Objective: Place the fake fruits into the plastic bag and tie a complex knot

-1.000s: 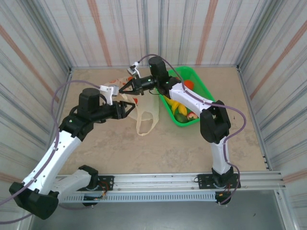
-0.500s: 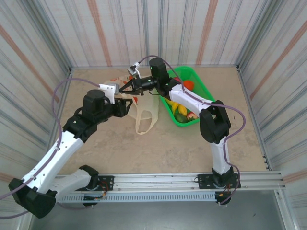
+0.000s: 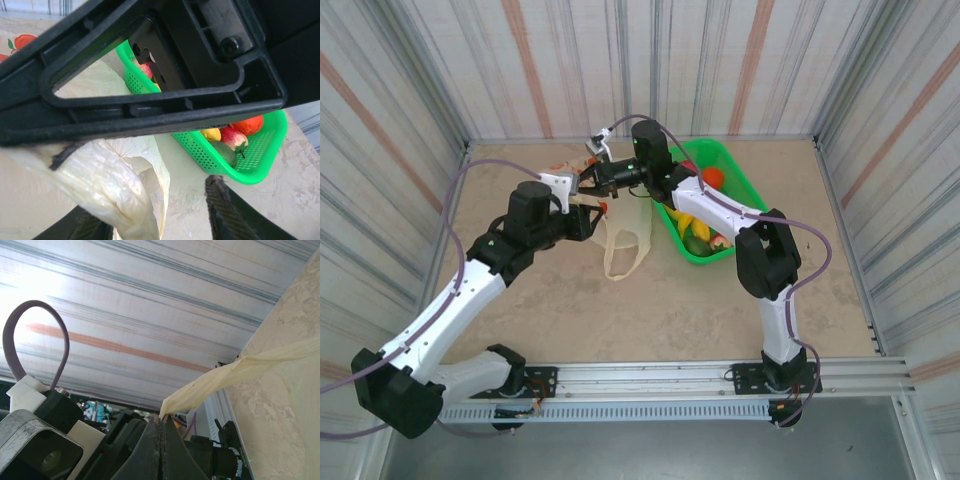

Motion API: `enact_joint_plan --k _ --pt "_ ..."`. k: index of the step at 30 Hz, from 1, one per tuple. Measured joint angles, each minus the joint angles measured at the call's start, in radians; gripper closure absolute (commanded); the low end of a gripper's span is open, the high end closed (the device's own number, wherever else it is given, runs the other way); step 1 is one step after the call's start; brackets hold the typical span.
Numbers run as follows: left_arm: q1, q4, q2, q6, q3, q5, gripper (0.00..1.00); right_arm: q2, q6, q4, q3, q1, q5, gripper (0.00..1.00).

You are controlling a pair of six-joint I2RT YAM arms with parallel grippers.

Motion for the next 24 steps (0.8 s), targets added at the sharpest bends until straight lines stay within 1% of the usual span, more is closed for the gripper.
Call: enact_joint_plan --k 1,3,4,5,6,7,8,11,15,17,20,21,22,23,24 --pt "0.001 0.000 0.000 -0.003 0.002 -0.005 0.70 0.000 0.000 0.000 0.000 0.001 0.000 1.00" --pt "0.006 0.002 0.000 -0.005 0.006 -0.014 0.85 0.000 0.000 0.000 -0.002 0.002 0.000 1.00" --pt "0.014 0.002 -0.002 -0.008 0.006 -0.014 0.96 0.000 0.000 0.001 -0.003 0.003 0.000 1.00" --pt "0.024 0.002 -0.003 -0.014 0.006 -0.013 1.00 0.000 0.000 0.001 -0.005 0.003 0.001 1.00" --pt "0.036 0.002 -0.004 -0.015 0.006 -0.008 1.00 0.000 0.000 0.002 -0.006 0.003 0.005 1.00" --pt "0.047 0.003 -0.006 -0.017 0.006 -0.001 1.00 0.000 0.000 0.002 -0.008 0.003 0.010 0.97" --pt "0.056 0.004 -0.006 -0.020 0.006 0.011 1.00 -0.001 0.000 0.002 -0.011 0.003 0.018 0.84" --pt "0.066 0.004 -0.011 -0.023 0.006 0.048 1.00 -0.014 -0.005 -0.010 -0.036 -0.005 0.053 0.63" --pt "0.072 -0.017 -0.039 -0.023 0.016 0.087 1.00 -0.068 -0.064 -0.089 -0.084 -0.032 0.122 0.42" --pt "0.086 -0.038 -0.060 -0.023 0.032 0.113 1.00 -0.129 -0.104 -0.115 -0.132 -0.057 0.174 0.36" --pt "0.114 -0.069 -0.093 -0.019 0.063 0.153 1.00 -0.255 -0.152 -0.125 -0.224 -0.105 0.237 0.36" --pt "0.125 -0.079 -0.108 -0.019 0.070 0.169 1.00 -0.298 -0.166 -0.130 -0.246 -0.123 0.252 0.39" --pt "0.135 -0.086 -0.122 -0.018 0.072 0.183 1.00 -0.339 -0.188 -0.134 -0.262 -0.140 0.271 0.45" --pt "0.147 -0.094 -0.135 -0.016 0.072 0.198 1.00 -0.368 -0.211 -0.142 -0.270 -0.154 0.287 0.53" --pt "0.161 -0.105 -0.149 -0.015 0.072 0.216 1.00 -0.399 -0.242 -0.158 -0.276 -0.168 0.310 0.64"
